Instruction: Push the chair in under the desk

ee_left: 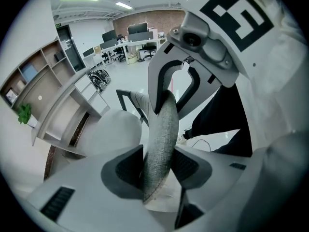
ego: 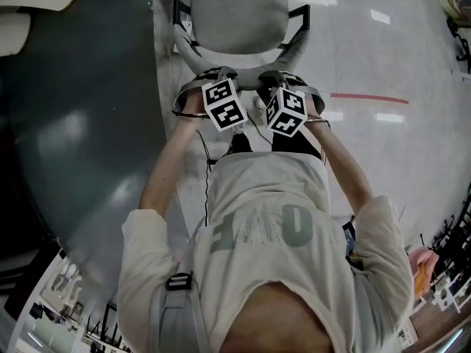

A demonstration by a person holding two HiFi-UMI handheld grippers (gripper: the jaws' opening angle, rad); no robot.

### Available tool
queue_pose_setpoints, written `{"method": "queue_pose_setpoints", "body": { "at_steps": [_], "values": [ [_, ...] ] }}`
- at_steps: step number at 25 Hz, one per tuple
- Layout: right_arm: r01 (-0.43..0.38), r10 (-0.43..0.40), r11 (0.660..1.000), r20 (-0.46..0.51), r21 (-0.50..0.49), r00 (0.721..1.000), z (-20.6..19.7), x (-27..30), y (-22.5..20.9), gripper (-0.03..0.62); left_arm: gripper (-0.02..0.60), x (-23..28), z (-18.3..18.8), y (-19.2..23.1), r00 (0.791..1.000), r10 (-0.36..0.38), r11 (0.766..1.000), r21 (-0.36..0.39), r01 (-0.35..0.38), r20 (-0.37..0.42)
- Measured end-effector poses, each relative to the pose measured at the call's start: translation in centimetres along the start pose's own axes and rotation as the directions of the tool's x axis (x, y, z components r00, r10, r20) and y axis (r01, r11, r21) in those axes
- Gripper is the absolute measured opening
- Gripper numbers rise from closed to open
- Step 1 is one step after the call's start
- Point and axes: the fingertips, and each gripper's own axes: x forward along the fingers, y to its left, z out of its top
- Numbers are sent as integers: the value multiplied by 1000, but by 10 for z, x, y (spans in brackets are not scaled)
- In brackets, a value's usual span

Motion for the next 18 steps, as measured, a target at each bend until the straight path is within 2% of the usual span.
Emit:
{"method": "queue_pose_setpoints", "body": {
  "at_steps": [7,12,18],
  "values": [
    [36,-36,999,10,-2,999,14,1,-41,109,175,-8,10,43,999,29,1000,-5,-29,18],
    [45,-45,999,6,11,999,19,2,-62,109,175,-8,17,62,999,16,1000,19,-16,37],
    [50,-50,999,0,18,999,15,12,-83,110,175,3,21,82,1000,10,1000,17,-10,18]
  ]
}}
